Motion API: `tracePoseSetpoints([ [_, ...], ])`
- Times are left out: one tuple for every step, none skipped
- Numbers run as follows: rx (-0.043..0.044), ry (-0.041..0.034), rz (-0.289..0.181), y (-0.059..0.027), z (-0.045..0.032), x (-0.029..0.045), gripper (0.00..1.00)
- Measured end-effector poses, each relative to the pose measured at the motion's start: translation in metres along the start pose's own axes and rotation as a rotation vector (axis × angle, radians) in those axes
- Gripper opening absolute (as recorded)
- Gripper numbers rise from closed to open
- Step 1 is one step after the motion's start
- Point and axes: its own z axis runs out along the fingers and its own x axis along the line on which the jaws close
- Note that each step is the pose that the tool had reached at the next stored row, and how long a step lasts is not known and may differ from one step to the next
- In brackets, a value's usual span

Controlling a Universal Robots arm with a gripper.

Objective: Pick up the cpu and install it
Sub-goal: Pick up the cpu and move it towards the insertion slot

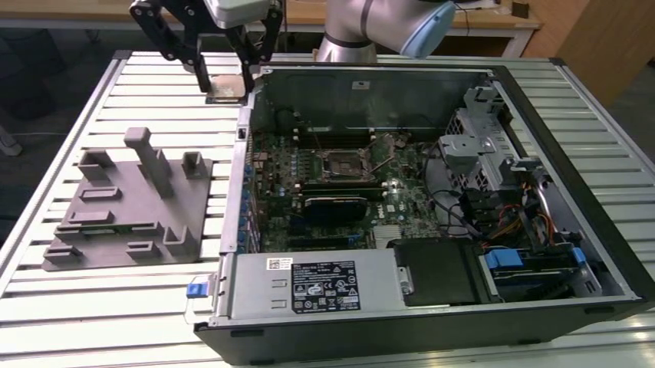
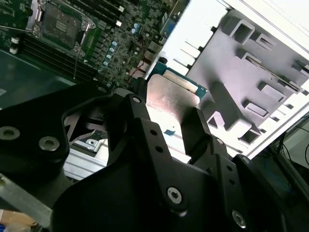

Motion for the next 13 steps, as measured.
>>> tracePoseSetpoints([
  [-0.0001, -0.0001, 0.000, 0.0000, 0.0001, -0.0014, 0.53],
  [0.0000, 0.0000, 0.000, 0.0000, 0.0001, -0.0026, 0.53],
  [0.0000, 0.0000, 0.000, 0.0001, 0.0001, -0.0039, 0.53],
  [0.0000, 0.0000, 0.000, 0.0001, 0.0001, -0.0055, 0.53],
  [-0.0001, -0.0001, 0.000, 0.0001, 0.0002, -0.0073, 0.53],
  [0.0000, 0.0000, 0.000, 0.0002, 0.0002, -0.0093, 0.53],
  [-0.0001, -0.0001, 0.000, 0.0003, 0.0002, -0.0113, 0.53],
  [-0.0001, 0.0000, 0.000, 0.0004, 0.0002, -0.0129, 0.53],
  [0.0000, 0.0000, 0.000, 0.0006, 0.0003, -0.0147, 0.53],
  [0.0000, 0.0000, 0.000, 0.0007, 0.0003, -0.0165, 0.53],
  [0.0000, 0.0000, 0.000, 0.0010, 0.0003, -0.0184, 0.53],
  [0.0000, 0.0001, 0.000, 0.0015, 0.0004, -0.0201, 0.53],
  [0.0000, 0.0000, 0.000, 0.0018, 0.0004, -0.0215, 0.53],
])
